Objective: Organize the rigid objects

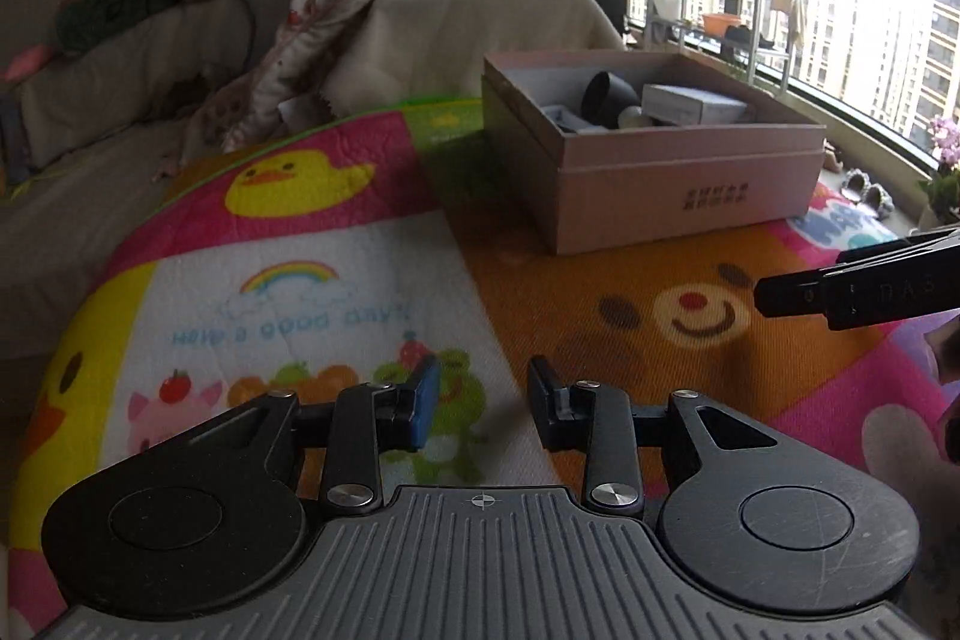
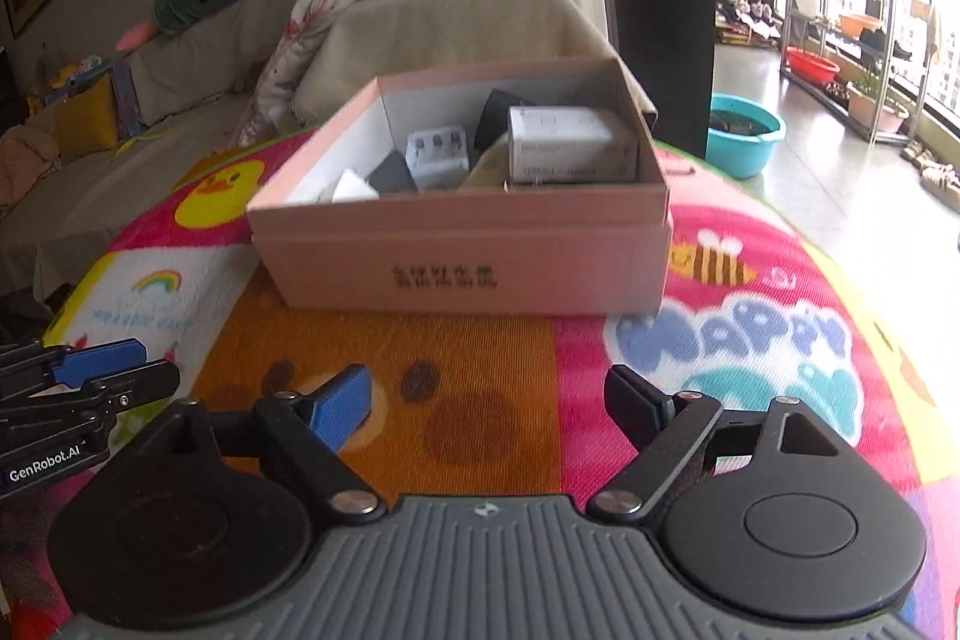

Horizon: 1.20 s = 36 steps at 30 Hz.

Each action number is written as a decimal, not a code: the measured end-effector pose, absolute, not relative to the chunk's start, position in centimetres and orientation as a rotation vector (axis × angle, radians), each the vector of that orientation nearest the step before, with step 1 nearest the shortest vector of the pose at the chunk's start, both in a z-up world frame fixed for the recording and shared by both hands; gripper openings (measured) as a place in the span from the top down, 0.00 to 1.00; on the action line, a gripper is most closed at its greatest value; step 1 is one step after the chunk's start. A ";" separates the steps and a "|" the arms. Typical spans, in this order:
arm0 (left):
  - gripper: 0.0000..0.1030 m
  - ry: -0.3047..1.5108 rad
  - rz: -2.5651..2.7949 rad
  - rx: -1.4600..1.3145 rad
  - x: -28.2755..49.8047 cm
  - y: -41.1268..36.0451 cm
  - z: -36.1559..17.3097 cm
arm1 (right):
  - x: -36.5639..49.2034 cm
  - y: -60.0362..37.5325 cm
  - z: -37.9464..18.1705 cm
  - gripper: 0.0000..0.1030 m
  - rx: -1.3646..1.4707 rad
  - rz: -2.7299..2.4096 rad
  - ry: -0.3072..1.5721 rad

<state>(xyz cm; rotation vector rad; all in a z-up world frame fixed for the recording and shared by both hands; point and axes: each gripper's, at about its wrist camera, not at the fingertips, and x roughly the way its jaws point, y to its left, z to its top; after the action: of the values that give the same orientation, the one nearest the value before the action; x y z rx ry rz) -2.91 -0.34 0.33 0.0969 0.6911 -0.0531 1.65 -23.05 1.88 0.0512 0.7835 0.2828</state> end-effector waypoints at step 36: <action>0.50 0.648 -0.038 -0.043 -0.9 -3.5 -0.1 | 0.8 -21.5 -0.1 0.00 -0.018 0.116 0.709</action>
<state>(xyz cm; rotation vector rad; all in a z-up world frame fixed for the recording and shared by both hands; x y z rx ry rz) -0.94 -3.54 -0.07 -0.0433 0.6481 -0.0382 0.80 -21.53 -0.13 -0.0177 0.7091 0.1160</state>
